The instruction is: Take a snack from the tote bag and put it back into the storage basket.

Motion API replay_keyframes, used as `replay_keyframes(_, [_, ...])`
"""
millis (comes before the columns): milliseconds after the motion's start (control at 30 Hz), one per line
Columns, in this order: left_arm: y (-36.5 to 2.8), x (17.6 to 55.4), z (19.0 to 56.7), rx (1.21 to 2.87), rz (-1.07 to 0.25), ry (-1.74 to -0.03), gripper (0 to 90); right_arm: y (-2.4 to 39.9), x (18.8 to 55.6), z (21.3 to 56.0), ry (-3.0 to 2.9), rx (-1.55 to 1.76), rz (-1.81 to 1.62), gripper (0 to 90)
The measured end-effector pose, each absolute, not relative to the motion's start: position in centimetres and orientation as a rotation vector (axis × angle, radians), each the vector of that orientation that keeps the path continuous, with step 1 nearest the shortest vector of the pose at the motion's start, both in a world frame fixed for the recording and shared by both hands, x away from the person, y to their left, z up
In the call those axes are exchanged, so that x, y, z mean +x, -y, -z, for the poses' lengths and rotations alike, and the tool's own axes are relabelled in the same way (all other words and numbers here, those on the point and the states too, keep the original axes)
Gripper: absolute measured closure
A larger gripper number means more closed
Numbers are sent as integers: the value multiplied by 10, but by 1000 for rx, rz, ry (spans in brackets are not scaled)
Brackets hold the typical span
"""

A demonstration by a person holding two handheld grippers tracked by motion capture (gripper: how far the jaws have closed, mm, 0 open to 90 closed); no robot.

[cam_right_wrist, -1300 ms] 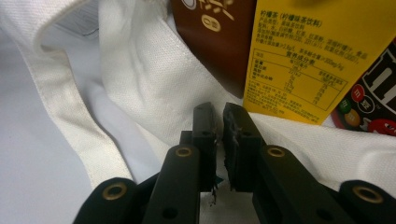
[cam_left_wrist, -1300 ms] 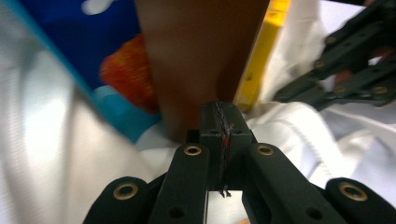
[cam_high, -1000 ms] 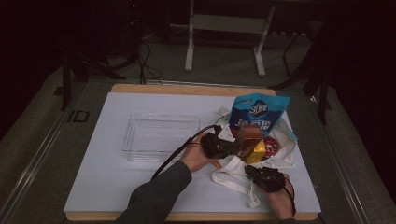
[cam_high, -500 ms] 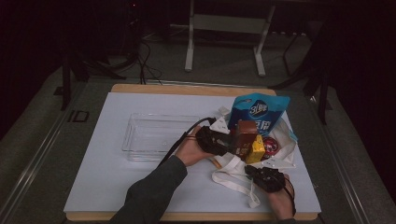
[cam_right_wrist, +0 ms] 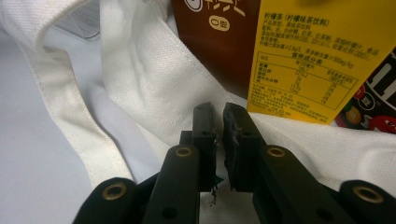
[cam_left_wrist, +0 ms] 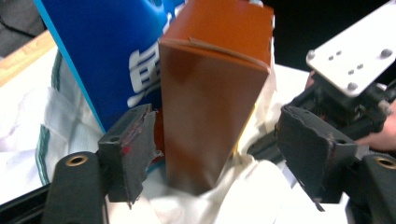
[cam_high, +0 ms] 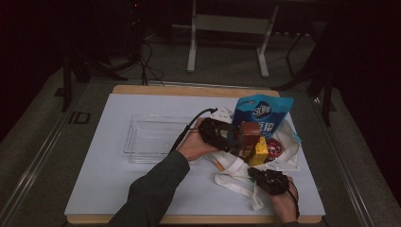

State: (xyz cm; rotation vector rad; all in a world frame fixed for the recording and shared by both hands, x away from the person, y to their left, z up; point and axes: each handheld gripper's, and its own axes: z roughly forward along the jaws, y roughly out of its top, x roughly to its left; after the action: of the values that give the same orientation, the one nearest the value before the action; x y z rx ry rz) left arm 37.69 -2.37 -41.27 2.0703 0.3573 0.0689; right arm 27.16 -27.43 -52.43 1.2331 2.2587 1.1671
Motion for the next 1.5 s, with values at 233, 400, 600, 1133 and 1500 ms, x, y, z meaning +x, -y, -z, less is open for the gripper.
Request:
replay_keyframes(233, [35, 380, 408, 2053, -110, -305, 242, 274, 271, 524, -2258, 1235, -1171, 834])
replay_keyframes(400, [41, 386, 408, 2027, -110, -282, 242, 275, 272, 525, -2259, 1238, -1177, 834])
replay_keyframes(600, [49, 388, 413, 2014, -90, -259, 260, 275, 272, 525, -2260, 1237, -1180, 834])
replay_keyframes(1133, [59, 389, 427, 1945, -49, -268, 353, 276, 272, 525, -2262, 1232, -1184, 834])
replay_keyframes(1500, [62, 384, 431, 1913, -49, -299, 381, 276, 272, 526, -2262, 1232, -1188, 834])
